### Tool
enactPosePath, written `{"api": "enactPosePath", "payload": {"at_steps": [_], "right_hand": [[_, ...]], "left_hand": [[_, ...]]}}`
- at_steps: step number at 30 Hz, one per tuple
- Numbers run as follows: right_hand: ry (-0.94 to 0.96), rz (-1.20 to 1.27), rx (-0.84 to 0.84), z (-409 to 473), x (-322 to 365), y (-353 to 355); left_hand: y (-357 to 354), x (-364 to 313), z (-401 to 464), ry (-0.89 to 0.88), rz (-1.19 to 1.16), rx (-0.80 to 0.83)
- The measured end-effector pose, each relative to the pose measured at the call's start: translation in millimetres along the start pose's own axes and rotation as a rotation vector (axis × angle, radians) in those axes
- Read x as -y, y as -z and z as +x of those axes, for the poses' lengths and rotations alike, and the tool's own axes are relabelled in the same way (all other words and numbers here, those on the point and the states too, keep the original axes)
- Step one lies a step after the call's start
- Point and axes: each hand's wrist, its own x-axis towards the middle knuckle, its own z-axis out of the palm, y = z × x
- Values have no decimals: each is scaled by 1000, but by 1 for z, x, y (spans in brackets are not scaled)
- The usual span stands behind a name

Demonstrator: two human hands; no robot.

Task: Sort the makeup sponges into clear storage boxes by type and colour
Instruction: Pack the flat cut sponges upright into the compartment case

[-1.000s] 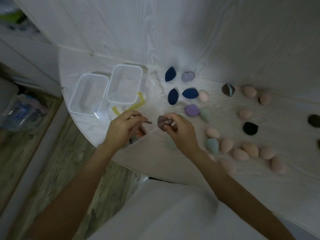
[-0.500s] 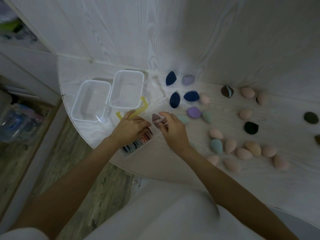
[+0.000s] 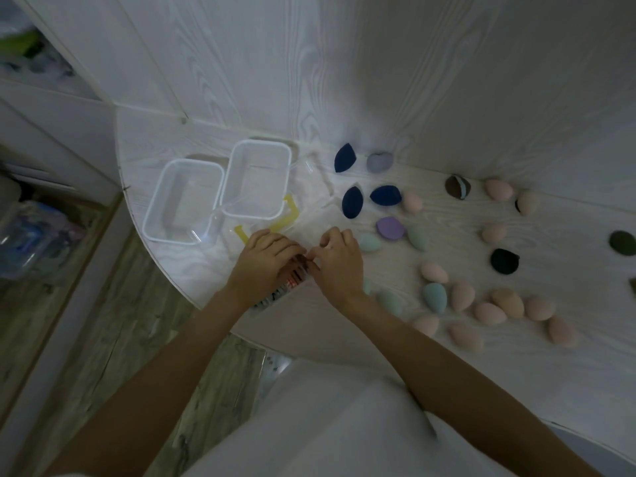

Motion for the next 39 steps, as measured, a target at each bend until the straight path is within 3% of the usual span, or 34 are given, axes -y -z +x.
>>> {"api": "enactPosePath", "payload": {"at_steps": [10,14,20,24,31,39], "right_hand": [[-15,233,11,-6,-51,29],[-97,217,-24,-3,-94,52],[-235,88,-89,29,-176,82],[-342,-37,99,58,-228,80],[-391,21,305,80,-267,77],[-343,71,125,63,-267,68]], "left_hand": [[-8,-37,-9,208,-54,154],[-13,-52,4,281,-79,81],[-22,-64,32,415,-95,148],[-26,-68,53,432,-47,155],[-32,-71,68,443,-11,150],[-24,-70,65,410,97,221]]}}
